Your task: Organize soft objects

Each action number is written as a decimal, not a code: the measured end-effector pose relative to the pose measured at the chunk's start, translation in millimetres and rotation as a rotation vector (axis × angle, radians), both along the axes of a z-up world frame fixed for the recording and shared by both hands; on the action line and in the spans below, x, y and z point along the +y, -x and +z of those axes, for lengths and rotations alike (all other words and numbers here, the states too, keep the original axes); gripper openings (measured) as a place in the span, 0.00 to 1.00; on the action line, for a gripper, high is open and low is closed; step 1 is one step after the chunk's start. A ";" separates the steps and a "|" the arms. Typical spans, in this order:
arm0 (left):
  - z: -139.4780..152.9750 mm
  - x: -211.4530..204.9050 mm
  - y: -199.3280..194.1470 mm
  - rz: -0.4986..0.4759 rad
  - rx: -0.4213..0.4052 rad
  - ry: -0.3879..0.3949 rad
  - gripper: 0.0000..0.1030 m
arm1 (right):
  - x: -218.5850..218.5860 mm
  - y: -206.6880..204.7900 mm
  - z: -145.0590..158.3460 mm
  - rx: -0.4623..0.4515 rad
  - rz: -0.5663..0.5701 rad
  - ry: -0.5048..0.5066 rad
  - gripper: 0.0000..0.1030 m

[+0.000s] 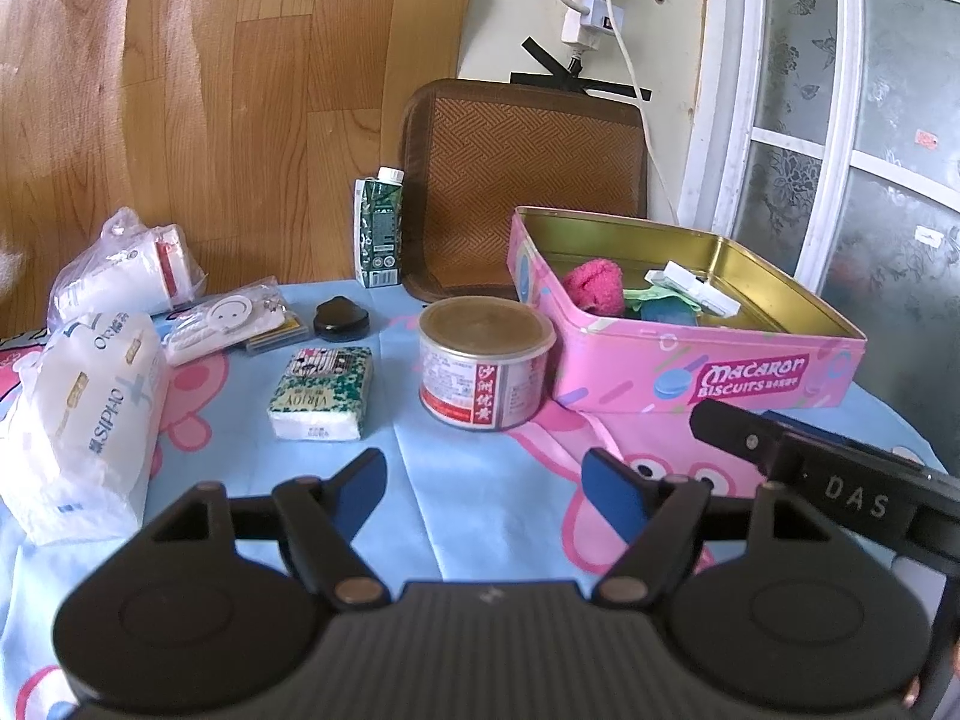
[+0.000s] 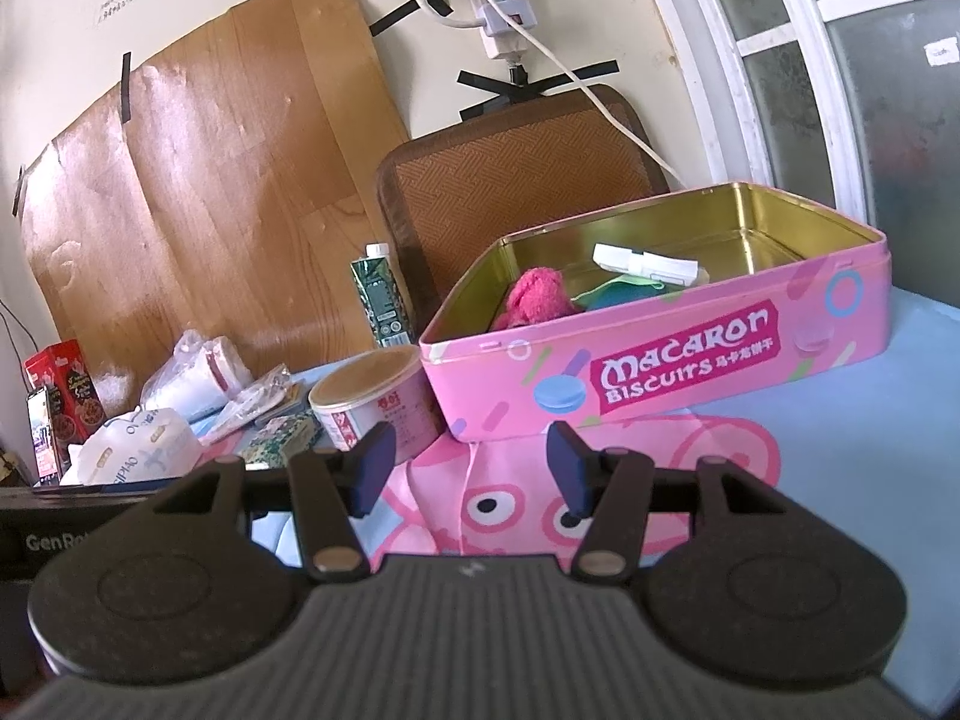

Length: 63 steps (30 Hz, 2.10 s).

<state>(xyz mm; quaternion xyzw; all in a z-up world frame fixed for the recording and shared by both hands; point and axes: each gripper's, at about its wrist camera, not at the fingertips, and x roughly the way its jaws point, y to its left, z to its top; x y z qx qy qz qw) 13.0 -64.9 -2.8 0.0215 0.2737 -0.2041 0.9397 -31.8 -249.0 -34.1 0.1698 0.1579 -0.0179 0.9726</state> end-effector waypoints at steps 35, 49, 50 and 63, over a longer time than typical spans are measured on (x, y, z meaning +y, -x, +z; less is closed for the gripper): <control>-36.8 114.7 -28.8 0.183 0.013 0.018 0.72 | 55.2 -41.0 -2.9 0.081 0.208 0.133 0.57; -35.9 161.5 -20.4 0.275 -0.058 0.249 0.72 | 105.9 -115.9 -4.1 0.190 0.384 0.135 0.60; -36.1 162.9 -20.5 0.278 -0.059 0.256 0.72 | 109.3 -119.6 -4.5 0.191 0.390 0.138 0.64; -37.7 166.4 -21.8 0.280 -0.065 0.277 0.74 | 132.2 -160.3 -14.3 0.255 0.388 0.177 0.74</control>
